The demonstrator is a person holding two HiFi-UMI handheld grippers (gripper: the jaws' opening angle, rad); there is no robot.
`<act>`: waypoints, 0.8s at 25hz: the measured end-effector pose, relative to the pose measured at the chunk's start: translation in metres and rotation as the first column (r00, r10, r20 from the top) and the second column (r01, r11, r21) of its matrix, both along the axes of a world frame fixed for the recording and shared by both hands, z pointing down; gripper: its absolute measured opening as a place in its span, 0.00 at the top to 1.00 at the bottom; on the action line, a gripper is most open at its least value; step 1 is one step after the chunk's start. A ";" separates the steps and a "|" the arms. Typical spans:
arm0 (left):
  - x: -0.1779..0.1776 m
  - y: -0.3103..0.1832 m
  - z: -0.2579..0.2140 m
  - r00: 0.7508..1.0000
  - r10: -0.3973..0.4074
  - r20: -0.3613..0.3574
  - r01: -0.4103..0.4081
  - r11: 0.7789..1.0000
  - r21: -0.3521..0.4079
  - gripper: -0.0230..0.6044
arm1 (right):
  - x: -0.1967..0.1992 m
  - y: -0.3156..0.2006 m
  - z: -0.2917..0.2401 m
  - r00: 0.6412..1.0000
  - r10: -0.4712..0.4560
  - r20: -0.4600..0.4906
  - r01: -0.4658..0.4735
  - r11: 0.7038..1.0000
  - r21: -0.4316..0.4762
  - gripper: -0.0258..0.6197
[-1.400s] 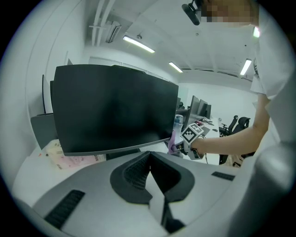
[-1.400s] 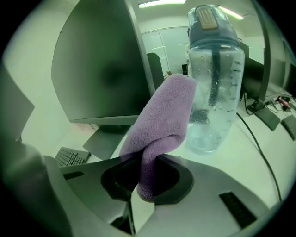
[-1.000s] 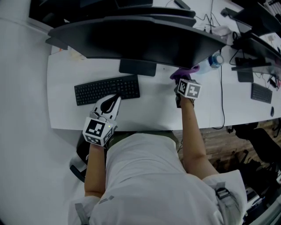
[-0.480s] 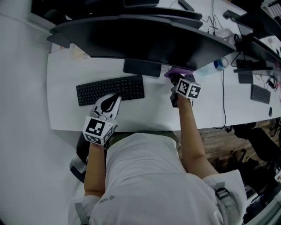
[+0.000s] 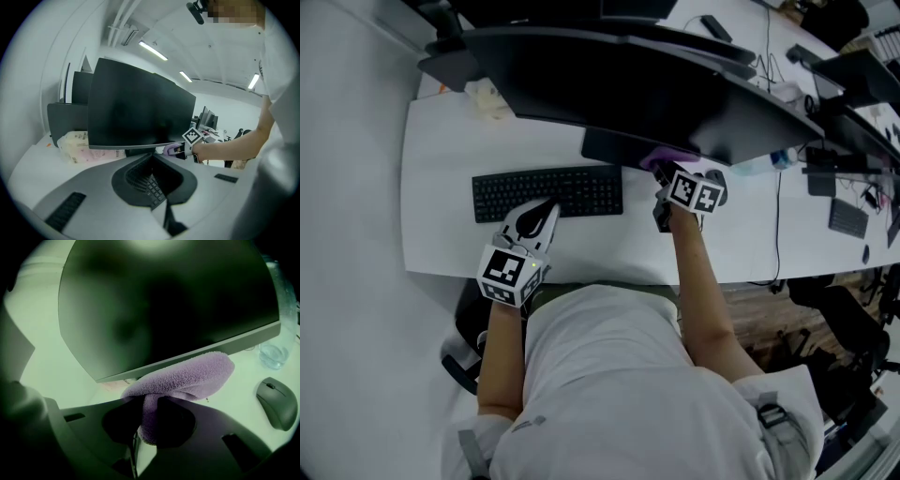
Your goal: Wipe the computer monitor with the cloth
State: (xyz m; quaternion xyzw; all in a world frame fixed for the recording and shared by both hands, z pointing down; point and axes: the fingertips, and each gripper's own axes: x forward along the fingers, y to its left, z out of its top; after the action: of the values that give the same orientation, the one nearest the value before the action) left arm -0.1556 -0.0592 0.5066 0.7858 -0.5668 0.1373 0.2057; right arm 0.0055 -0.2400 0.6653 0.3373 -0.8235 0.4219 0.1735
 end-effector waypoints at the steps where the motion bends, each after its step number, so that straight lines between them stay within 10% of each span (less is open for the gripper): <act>1: -0.006 0.001 0.000 1.000 -0.008 -0.007 0.008 1.000 0.002 0.96 | -0.007 0.001 -0.001 1.000 -0.004 0.001 0.004 1.000 -0.001 0.86; 20: -0.093 0.026 0.018 0.992 -0.095 -0.082 0.097 0.995 0.027 0.96 | -0.137 0.024 -0.007 0.996 -0.071 0.054 0.072 0.997 -0.017 0.85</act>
State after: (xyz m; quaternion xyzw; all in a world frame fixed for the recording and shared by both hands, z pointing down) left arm -0.2491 -0.0333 0.5246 0.7657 -0.5973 0.0867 0.2223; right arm -0.1311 -0.2155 0.6582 0.2947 -0.8352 0.4322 0.1697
